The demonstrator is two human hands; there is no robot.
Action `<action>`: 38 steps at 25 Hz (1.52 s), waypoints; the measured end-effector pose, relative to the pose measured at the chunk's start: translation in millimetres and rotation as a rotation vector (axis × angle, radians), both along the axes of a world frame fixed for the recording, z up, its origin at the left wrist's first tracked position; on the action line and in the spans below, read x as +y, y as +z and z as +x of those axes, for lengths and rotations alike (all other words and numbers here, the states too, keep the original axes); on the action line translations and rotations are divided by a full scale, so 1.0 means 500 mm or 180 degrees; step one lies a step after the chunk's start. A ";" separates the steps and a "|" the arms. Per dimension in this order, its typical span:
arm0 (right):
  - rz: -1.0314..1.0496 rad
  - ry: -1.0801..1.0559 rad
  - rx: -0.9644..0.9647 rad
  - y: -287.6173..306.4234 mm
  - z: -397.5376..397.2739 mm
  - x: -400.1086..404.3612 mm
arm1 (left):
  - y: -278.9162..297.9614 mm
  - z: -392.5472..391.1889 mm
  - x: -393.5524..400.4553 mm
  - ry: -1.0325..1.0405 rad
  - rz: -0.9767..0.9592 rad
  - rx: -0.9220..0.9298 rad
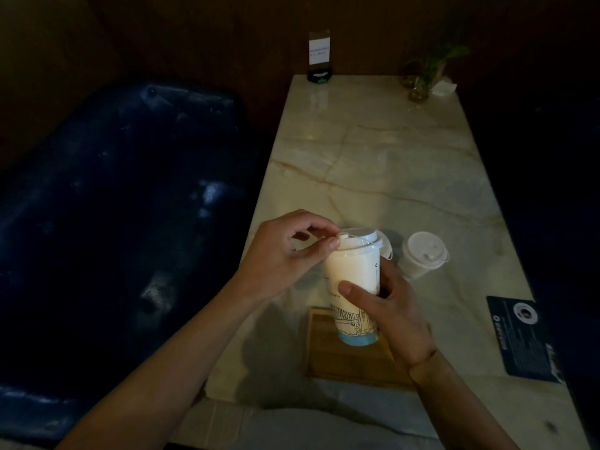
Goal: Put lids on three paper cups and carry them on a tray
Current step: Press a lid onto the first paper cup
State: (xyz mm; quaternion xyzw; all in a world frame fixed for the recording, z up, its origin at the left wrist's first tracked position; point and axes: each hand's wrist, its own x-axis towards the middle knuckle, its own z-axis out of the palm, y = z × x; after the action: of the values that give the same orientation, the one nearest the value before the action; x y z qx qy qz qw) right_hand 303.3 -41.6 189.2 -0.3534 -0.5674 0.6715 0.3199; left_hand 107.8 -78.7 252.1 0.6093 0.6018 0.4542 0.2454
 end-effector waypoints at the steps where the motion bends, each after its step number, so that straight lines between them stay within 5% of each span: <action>1: 0.0012 -0.0010 -0.0024 -0.001 0.000 0.000 | 0.001 -0.002 0.001 -0.0048 -0.0019 0.0022; 22: -0.0268 -0.0018 -0.0018 0.008 0.017 0.016 | 0.006 0.010 0.023 -0.0328 -0.0068 -0.0004; 38: -0.0464 -0.0031 0.0242 -0.021 0.034 0.019 | -0.071 0.071 0.003 0.0192 0.0081 -0.0706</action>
State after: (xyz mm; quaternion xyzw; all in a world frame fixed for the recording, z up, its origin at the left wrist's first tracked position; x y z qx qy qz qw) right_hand 320.1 -31.9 178.6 -0.3528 -0.5027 0.7224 0.3179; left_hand 143.3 -76.9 216.9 0.5400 0.5832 0.5336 0.2890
